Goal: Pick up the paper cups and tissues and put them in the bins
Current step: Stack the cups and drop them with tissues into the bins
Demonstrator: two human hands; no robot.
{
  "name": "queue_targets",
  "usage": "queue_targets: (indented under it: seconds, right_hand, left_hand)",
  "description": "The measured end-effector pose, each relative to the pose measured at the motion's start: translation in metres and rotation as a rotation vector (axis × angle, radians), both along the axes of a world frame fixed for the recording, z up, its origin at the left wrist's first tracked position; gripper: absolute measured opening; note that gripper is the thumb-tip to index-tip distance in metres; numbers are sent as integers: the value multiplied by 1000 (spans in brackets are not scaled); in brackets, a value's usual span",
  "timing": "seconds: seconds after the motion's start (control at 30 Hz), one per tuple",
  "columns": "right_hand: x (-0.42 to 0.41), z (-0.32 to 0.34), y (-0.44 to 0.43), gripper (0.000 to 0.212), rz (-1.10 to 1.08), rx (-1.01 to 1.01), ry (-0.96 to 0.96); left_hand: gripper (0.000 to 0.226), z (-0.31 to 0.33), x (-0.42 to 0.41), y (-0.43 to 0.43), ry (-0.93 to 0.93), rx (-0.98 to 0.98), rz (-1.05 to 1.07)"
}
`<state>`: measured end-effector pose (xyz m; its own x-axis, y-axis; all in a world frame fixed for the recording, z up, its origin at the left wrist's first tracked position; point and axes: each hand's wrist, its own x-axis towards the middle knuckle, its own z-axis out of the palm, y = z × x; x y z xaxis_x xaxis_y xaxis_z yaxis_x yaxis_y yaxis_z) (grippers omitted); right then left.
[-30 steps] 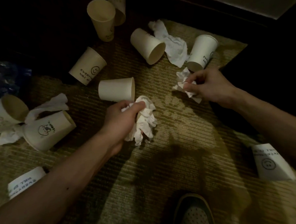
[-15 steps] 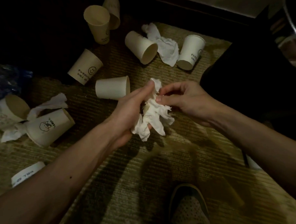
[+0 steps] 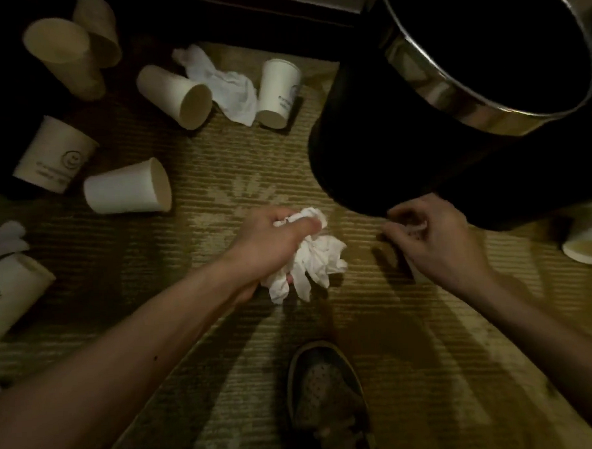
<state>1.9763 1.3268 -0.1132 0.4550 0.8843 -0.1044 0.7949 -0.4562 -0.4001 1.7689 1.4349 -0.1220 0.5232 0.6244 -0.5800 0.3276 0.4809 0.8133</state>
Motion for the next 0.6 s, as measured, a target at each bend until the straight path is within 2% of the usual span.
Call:
queue_targets:
  seconds: [0.07, 0.13, 0.17, 0.3, 0.37, 0.47, 0.6]
  right_hand:
    - [19, -16, -23, 55, -54, -112, -157]
    - [27, -28, -38, 77, -121, -253, -112]
    - [29, -32, -42, 81, -137, -280, -57]
    - [26, -22, -46, 75, -17, -300, 127]
    - [19, 2, -42, 68, 68, -299, 347]
    - [12, 65, -31, 63, 177, -142, 626]
    - [8, 147, -10, 67, 319, 108, 692]
  left_hand:
    - [22, 0, 11, -2, 2, -3, -41]
    - [23, 1, 21, -2, 0, -22, -58]
    - [24, 2, 25, -2, 1, -21, -64]
    - [17, 12, 35, -3, 39, 108, -74]
    - [19, 29, 35, 8, 39, 245, -26]
    - [25, 84, 40, 41, -140, 463, 58]
    - [26, 167, 66, 78, -342, 798, 93]
